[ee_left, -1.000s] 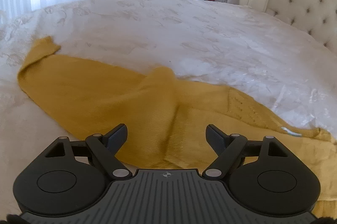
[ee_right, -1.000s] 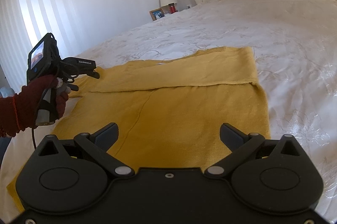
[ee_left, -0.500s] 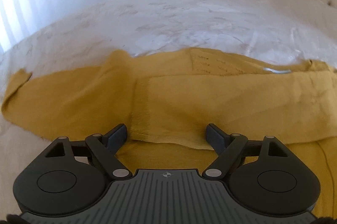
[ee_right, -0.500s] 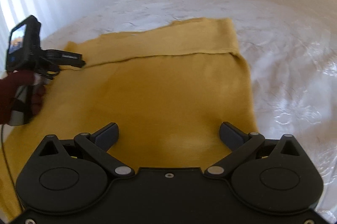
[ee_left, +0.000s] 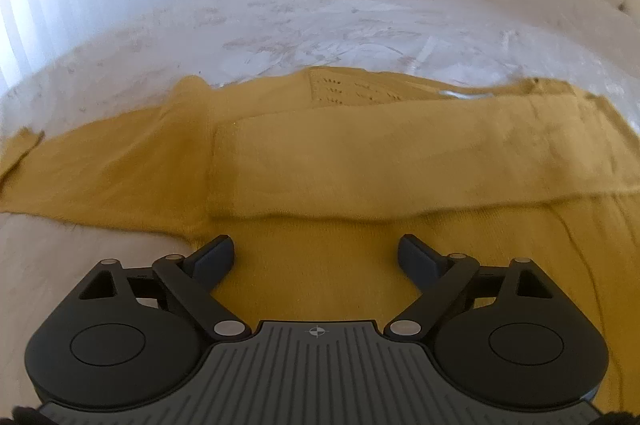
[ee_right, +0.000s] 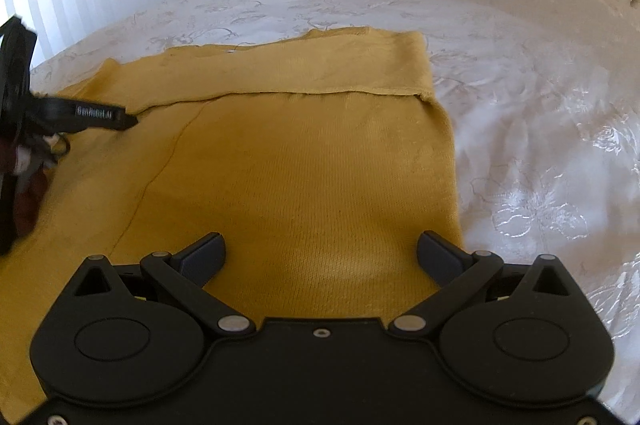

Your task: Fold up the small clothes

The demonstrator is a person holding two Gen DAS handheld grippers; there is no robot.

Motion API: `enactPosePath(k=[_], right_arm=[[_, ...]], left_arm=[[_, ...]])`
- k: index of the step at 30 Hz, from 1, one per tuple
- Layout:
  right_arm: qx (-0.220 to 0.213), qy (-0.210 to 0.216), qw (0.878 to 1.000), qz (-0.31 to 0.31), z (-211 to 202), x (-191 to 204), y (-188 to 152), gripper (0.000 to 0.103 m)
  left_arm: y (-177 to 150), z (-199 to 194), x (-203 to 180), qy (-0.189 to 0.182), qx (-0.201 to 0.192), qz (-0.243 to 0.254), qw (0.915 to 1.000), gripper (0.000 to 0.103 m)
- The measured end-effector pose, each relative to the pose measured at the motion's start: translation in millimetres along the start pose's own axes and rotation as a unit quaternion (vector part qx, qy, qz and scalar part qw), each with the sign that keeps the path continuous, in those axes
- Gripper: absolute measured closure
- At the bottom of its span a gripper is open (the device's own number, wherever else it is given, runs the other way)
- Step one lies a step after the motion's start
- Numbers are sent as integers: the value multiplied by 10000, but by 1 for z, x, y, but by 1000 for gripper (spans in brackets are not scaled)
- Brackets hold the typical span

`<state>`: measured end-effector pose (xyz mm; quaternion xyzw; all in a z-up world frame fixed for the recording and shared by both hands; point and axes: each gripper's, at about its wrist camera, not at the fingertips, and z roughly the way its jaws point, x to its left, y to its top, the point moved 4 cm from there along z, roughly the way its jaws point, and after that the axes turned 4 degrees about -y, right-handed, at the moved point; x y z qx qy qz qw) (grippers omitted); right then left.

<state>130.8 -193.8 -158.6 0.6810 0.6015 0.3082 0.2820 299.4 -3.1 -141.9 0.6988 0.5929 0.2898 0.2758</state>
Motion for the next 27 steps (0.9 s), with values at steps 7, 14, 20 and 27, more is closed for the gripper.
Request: enactPosePath(k=[7, 14, 20, 27], right_arm=[[19, 24, 10000, -72, 2, 1, -1, 0], [-43, 128, 9999, -43, 0, -1, -2, 0], [-290, 83, 9995, -61, -1, 1, -9, 0], [-364, 26, 9993, -99, -1, 2, -10, 0]], left_arm=[[3, -4, -6, 258, 219, 35, 9994, 10], [-12, -39, -3, 285, 85, 38, 9996, 11], [-27, -62, 22, 206, 169, -150, 9995, 11], [-29, -78, 75, 391, 34, -474, 9981, 11]])
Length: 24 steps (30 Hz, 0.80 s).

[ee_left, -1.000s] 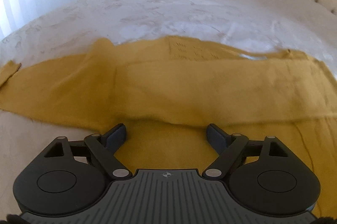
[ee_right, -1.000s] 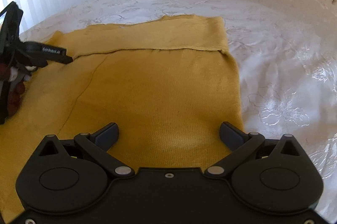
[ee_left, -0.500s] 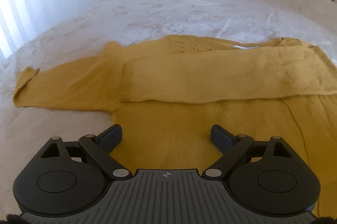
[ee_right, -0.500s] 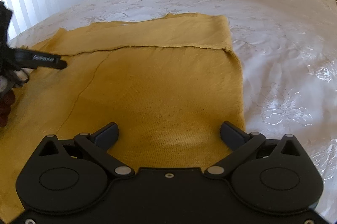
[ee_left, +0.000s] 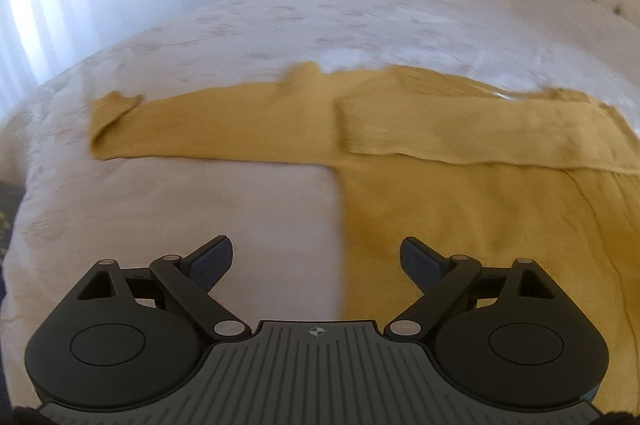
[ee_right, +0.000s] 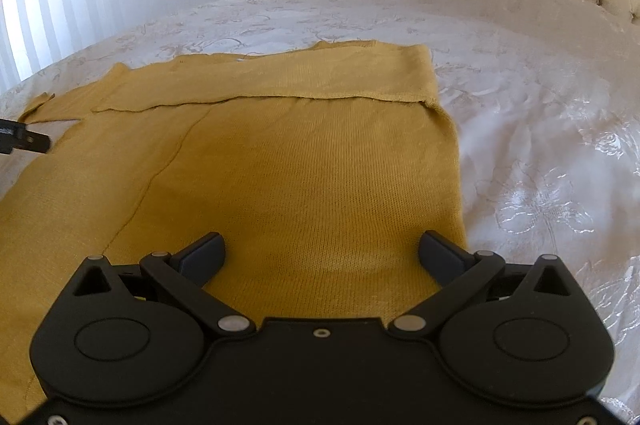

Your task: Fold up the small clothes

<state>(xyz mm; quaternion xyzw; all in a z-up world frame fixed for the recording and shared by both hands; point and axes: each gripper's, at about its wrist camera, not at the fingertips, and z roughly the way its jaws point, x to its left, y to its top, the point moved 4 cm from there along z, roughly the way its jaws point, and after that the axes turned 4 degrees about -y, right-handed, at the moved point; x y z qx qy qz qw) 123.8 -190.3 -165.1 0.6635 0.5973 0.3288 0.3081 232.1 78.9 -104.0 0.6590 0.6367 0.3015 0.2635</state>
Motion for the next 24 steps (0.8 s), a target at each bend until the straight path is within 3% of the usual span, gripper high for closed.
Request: enactPosePath(k=[15, 19, 24], right_arm=[[53, -214, 9997, -145, 0, 5, 3, 1], [170, -488, 9985, -174, -7, 10, 19, 1], [-195, -475, 9987, -26, -15, 32, 58, 1]], left_arm=[[16, 19, 119, 545, -408, -695, 9953, 11], [20, 32, 148, 590, -425, -855, 9937, 11], [33, 50, 176, 860, -527, -731, 9922, 11]])
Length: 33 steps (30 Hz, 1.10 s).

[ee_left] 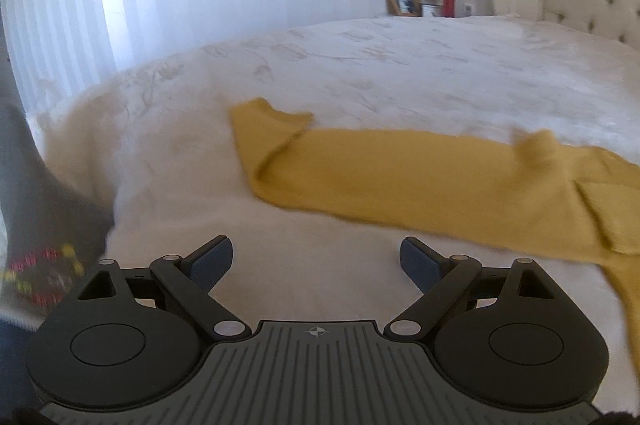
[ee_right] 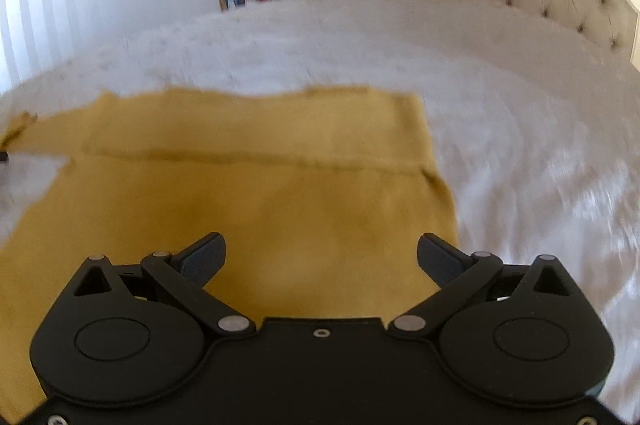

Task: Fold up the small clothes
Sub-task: 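Close the left tool on the other sleeve cuff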

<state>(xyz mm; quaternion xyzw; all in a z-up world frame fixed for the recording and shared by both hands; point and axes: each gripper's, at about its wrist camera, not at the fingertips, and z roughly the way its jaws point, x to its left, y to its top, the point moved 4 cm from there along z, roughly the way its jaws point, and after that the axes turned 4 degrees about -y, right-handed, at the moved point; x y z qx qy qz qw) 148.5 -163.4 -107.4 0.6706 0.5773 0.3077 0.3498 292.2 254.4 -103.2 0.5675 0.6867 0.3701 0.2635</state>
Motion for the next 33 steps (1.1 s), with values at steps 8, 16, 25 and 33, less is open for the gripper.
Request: enactPosePath(k=[8, 16, 25, 33], right_arm=[[-279, 305, 9989, 236, 36, 52, 37, 1], [-66, 444, 9986, 282, 68, 82, 20, 2], [71, 459, 9980, 435, 71, 80, 10, 2], [18, 654, 9966, 495, 67, 80, 11, 2]], left_arm=[[33, 32, 31, 405, -219, 6, 9989, 11], [46, 61, 34, 748, -284, 512, 9955, 11], [46, 90, 27, 481, 7, 858, 9952, 58], [70, 69, 64, -626, -99, -962, 9933, 95]])
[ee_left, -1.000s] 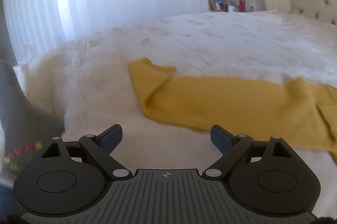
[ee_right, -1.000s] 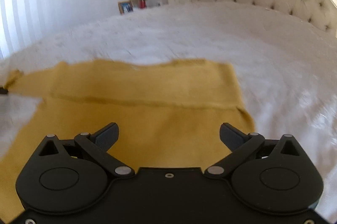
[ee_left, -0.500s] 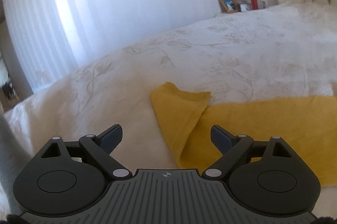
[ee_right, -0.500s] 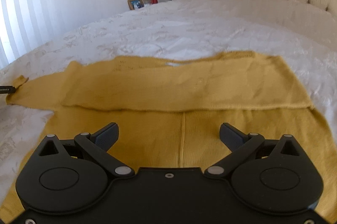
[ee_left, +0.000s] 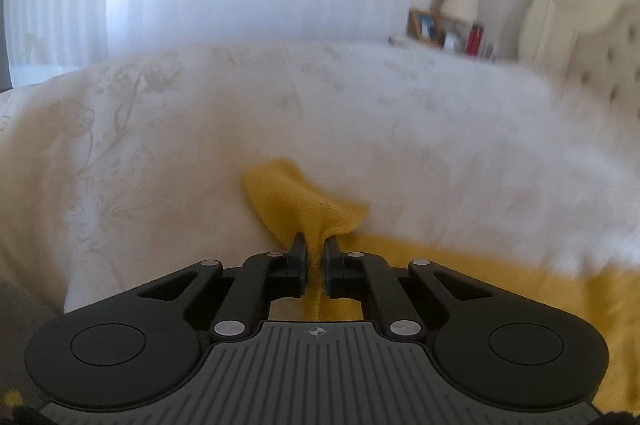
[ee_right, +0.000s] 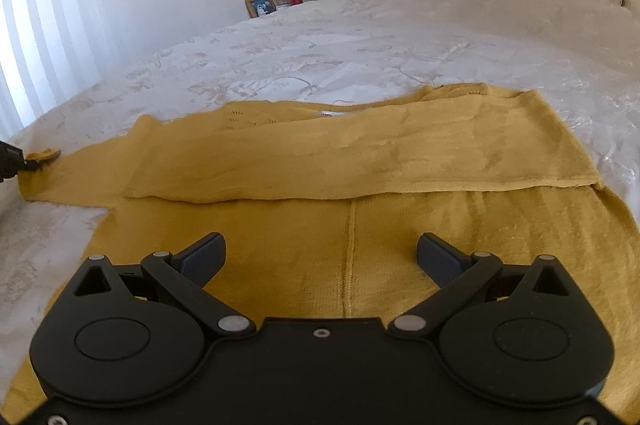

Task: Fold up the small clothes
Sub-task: 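Close the left tool on the other sleeve cuff, then fold the sleeve across the sweater body and open the left tool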

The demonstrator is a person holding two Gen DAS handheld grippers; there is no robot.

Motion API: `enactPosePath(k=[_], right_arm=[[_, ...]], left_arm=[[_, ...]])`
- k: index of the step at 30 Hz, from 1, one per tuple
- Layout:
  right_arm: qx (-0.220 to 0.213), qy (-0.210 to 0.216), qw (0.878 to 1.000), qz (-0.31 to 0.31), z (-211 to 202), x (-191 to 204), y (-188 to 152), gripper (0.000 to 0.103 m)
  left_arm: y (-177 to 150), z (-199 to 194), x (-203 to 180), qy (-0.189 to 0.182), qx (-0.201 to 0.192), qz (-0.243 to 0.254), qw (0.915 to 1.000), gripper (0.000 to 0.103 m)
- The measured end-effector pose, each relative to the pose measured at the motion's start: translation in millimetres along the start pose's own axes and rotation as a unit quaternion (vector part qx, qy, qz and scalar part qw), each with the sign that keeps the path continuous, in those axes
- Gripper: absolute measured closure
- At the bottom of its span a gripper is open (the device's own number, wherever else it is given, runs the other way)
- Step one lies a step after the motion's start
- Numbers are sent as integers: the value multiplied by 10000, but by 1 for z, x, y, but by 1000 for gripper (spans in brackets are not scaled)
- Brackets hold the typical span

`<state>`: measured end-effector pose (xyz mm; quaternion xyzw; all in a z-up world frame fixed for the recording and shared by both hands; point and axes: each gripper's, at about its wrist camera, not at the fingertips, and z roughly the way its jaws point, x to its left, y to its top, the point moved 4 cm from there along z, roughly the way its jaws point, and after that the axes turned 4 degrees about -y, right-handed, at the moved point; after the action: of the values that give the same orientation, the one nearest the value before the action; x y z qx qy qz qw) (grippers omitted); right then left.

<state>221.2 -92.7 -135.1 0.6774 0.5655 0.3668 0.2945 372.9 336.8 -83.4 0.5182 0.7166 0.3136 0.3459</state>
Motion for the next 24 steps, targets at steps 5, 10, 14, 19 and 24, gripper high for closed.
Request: enactPosePath(k=[5, 10, 14, 19, 24], right_arm=[[-34, 157, 9996, 213, -8, -8, 1, 2], [-81, 274, 9991, 310, -22, -22, 1, 2], [-136, 296, 9988, 353, -40, -41, 0, 2], [-187, 222, 9982, 530, -59, -72, -2, 2], [-171, 108, 9972, 715, -71, -100, -4, 2]], left_arm=[[25, -50, -45, -688, -281, 86, 9972, 95], [41, -102, -134, -1643, -541, 290, 9845, 95], [35, -134, -222, -2418, -697, 590, 9660, 95], [-7, -133, -321, -3049, -412, 936, 9469, 95], [-69, -98, -378, -3414, 265, 1012, 9341, 92]])
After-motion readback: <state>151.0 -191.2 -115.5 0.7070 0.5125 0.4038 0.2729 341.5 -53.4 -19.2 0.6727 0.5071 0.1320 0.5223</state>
